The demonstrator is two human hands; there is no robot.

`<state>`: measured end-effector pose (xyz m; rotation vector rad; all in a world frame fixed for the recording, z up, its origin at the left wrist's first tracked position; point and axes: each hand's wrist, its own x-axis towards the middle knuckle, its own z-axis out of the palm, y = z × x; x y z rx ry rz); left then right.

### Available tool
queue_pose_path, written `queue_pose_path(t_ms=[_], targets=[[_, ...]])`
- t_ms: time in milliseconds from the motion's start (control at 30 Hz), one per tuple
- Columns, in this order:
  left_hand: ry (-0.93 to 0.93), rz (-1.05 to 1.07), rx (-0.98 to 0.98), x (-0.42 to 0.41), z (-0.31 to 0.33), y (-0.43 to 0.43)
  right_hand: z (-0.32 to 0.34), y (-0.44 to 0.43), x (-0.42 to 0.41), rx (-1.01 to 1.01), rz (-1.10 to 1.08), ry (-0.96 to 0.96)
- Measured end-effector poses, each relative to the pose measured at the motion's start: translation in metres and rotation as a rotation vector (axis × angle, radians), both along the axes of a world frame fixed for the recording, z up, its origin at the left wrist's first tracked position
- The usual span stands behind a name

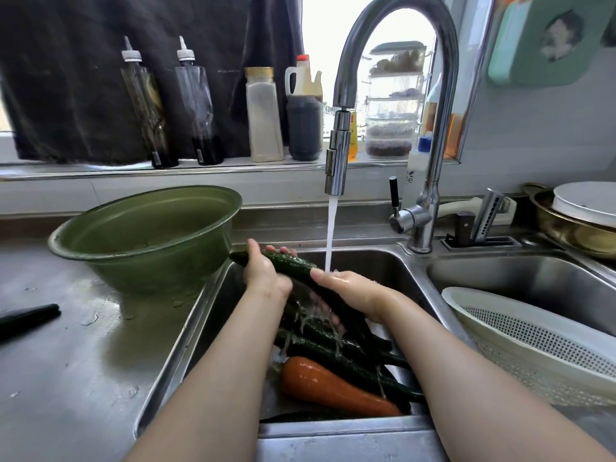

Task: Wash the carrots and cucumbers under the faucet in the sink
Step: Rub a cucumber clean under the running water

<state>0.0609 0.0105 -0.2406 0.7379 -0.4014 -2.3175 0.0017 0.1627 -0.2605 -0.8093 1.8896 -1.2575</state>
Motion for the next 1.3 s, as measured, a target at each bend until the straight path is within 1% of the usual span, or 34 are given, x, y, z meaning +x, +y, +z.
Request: queue_pose_path(t_ms=[100, 167, 233, 267, 367, 467, 533, 600, 700, 800, 867, 933, 967, 1033, 1100, 1167, 1233, 1300], targets=[[0.027, -0.149, -0.147, -0.006, -0.005, 0.003, 0.006, 0.004, -0.001, -0.051, -0.064, -0.058], [0.044, -0.355, -0.268, -0.005, -0.006, 0.018, 0.012, 0.005, 0.001, -0.110, -0.104, -0.100], [-0.035, -0.500, -0.392, -0.005, -0.005, 0.035, 0.013, 0.003, 0.001, -0.174, -0.146, -0.136], [-0.080, -0.512, -0.431, -0.008, -0.007, 0.038, 0.013, 0.002, 0.002, -0.184, -0.161, -0.144], [-0.207, -0.432, -0.480, -0.014, -0.011, 0.036, 0.010, 0.002, -0.002, -0.215, -0.142, -0.237], [-0.304, -0.269, -0.382, -0.012, -0.007, 0.030, 0.012, 0.000, 0.000, -0.227, 0.010, -0.296], [-0.304, -0.248, -0.333, -0.009, -0.004, 0.024, 0.015, -0.004, 0.005, -0.196, 0.067, -0.291], [-0.263, -0.284, -0.300, -0.005, -0.005, 0.016, 0.016, -0.008, 0.012, -0.180, 0.070, -0.277], [-0.185, -0.368, -0.282, -0.004, -0.010, 0.011, 0.016, -0.009, 0.018, -0.146, -0.036, -0.216], [-0.185, -0.508, -0.425, -0.003, -0.011, 0.023, 0.017, -0.002, 0.014, -0.095, -0.202, -0.236], [-0.146, -0.491, -0.489, -0.005, -0.011, 0.027, 0.017, 0.002, 0.008, -0.095, -0.256, -0.294], [-0.091, -0.413, -0.498, -0.008, -0.010, 0.031, 0.016, 0.005, 0.004, -0.083, -0.277, -0.343], [-0.094, -0.362, -0.509, -0.009, -0.010, 0.032, 0.015, 0.005, 0.003, -0.054, -0.269, -0.365], [-0.192, -0.266, -0.592, -0.009, -0.011, 0.035, 0.012, 0.004, 0.003, 0.038, -0.239, -0.374], [-0.306, -0.181, -0.716, -0.006, -0.011, 0.036, 0.010, 0.002, 0.003, 0.113, -0.206, -0.347], [-0.415, -0.137, -0.919, -0.002, -0.006, 0.039, 0.007, -0.002, 0.005, 0.141, -0.188, -0.331], [-0.542, -0.145, -1.164, 0.000, -0.003, 0.044, 0.004, -0.006, 0.006, 0.150, -0.219, -0.293], [-0.656, -0.211, -1.318, -0.001, -0.001, 0.049, 0.000, -0.007, 0.006, 0.167, -0.247, -0.209]])
